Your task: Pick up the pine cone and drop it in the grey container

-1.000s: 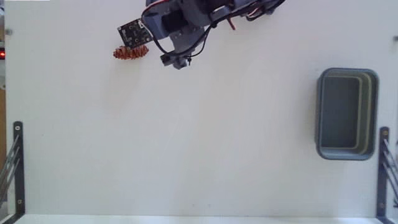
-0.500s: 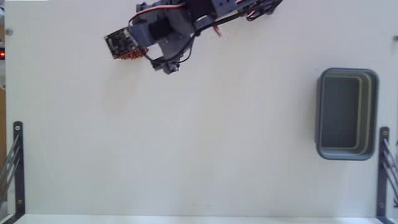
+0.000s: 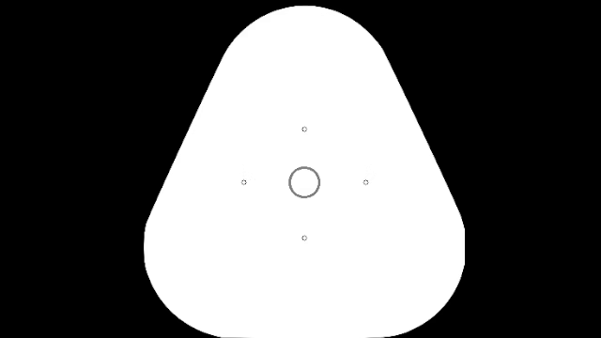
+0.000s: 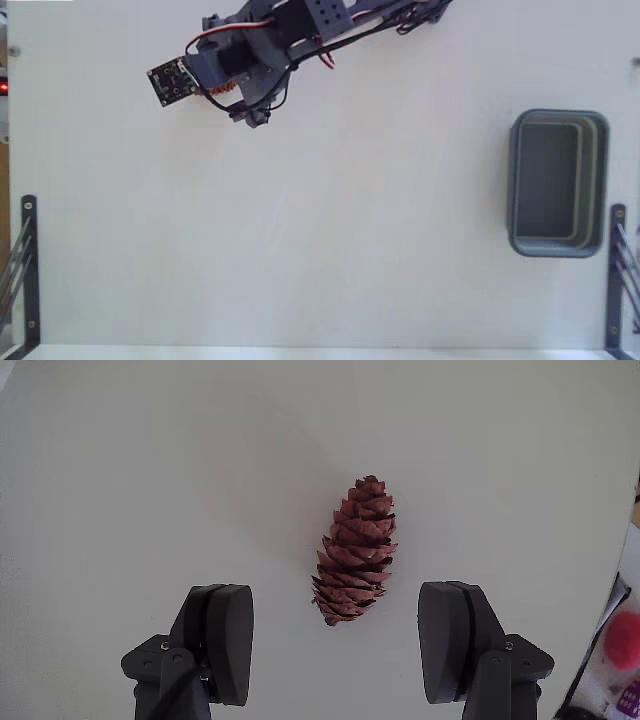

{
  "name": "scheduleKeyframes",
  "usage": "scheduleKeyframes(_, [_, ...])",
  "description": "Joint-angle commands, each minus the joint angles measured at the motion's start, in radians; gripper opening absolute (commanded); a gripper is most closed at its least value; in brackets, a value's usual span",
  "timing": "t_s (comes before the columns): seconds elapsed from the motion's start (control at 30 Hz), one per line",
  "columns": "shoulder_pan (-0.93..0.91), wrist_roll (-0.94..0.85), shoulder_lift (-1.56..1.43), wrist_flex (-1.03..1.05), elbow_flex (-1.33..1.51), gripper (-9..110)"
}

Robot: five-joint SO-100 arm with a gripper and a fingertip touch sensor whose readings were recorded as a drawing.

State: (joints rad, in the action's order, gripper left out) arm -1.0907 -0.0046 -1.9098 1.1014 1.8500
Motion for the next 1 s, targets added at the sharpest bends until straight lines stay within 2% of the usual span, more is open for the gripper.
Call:
scheduleKeyframes(0.0, [-0.020,0.005,-0.013,-0.020,-0.059,110])
scheduleKeyframes(0.97, [-0.020,0.005,0.050,-0.040,-0.102,110])
